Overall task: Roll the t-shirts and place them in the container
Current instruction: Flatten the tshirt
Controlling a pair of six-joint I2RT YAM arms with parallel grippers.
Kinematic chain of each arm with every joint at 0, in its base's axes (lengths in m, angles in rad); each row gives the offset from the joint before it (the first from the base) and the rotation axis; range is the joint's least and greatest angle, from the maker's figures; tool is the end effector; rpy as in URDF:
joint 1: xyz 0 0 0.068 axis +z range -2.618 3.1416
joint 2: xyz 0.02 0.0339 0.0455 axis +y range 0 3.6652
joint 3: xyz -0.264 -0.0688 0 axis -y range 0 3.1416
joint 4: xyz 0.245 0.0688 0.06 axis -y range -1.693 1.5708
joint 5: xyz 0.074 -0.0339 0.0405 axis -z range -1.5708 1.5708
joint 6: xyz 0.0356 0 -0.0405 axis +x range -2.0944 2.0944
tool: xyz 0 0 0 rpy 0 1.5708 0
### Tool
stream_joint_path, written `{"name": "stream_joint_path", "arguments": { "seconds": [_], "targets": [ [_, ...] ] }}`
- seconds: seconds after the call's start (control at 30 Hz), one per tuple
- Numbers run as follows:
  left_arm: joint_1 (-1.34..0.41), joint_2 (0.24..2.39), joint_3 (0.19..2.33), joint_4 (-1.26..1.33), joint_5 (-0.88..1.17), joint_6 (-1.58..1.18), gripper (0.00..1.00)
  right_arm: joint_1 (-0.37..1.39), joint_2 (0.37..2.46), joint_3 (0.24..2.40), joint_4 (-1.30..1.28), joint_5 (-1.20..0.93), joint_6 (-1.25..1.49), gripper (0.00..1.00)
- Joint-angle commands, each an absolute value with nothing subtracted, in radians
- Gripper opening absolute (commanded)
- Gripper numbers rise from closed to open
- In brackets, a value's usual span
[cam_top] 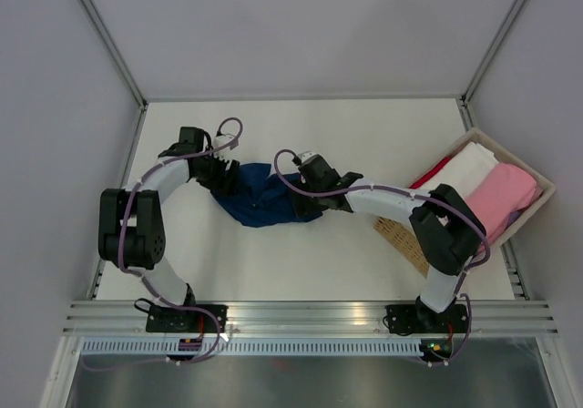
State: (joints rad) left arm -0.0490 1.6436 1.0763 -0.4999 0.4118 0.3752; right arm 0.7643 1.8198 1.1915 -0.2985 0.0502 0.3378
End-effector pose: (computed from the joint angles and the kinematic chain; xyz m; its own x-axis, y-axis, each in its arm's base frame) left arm 0.3284 -0.0304 0.2024 -0.7268 0.3719 -0.5775 0.5418 0.8271 -0.1493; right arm 0.2787 0.2647 0.1863 -0.7665 -0.2763 -0.5798 -0.4403 0.8833 0.1611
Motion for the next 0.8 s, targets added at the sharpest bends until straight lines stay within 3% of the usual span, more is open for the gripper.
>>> {"name": "stream_joint_path", "arguments": {
  "seconds": [0.0, 0.1, 0.2, 0.23, 0.3, 0.33, 0.37, 0.4, 0.43, 0.47, 0.63, 0.77],
  "targets": [
    [-0.046, 1.741, 1.16, -0.419, 0.284, 0.367, 0.75, 0.775, 1.712, 1.111, -0.259, 0.06, 0.383, 0.8],
    [-0.046, 1.732, 1.134, -0.388, 0.313, 0.368, 0.75, 0.788, 1.689, 1.026, -0.175, 0.028, 0.436, 0.91],
    [-0.046, 1.749, 1.111, -0.371, 0.302, 0.376, 0.71, 0.802, 1.762, 1.034, -0.159, 0.017, 0.451, 0.91],
    [-0.046, 1.755, 1.108, -0.373, 0.299, 0.379, 0.63, 0.804, 1.804, 1.041, -0.152, 0.017, 0.448, 0.89],
    [-0.046, 1.764, 1.089, -0.373, 0.305, 0.387, 0.52, 0.802, 1.831, 1.051, -0.135, 0.025, 0.451, 0.76],
    [-0.046, 1.758, 1.078, -0.373, 0.314, 0.385, 0.4, 0.802, 1.839, 1.048, -0.109, 0.028, 0.454, 0.69],
    [-0.046, 1.725, 1.065, -0.374, 0.339, 0.385, 0.32, 0.804, 1.838, 1.043, -0.098, 0.047, 0.463, 0.51],
    [-0.045, 1.703, 1.036, -0.374, 0.351, 0.374, 0.23, 0.802, 1.83, 1.042, -0.091, 0.057, 0.463, 0.4],
    [-0.046, 1.674, 1.023, -0.374, 0.363, 0.368, 0.03, 0.802, 1.807, 1.045, -0.092, 0.072, 0.465, 0.27],
    [-0.045, 1.649, 1.014, -0.374, 0.361, 0.364, 0.02, 0.802, 1.79, 1.048, -0.1, 0.089, 0.463, 0.01],
    [-0.026, 1.468, 0.995, -0.391, 0.322, 0.342, 0.02, 0.804, 1.628, 1.135, -0.214, 0.178, 0.399, 0.0],
    [-0.012, 1.365, 1.1, -0.569, 0.339, 0.305, 0.02, 0.804, 1.468, 1.204, -0.301, 0.209, 0.339, 0.0]
  ]
}}
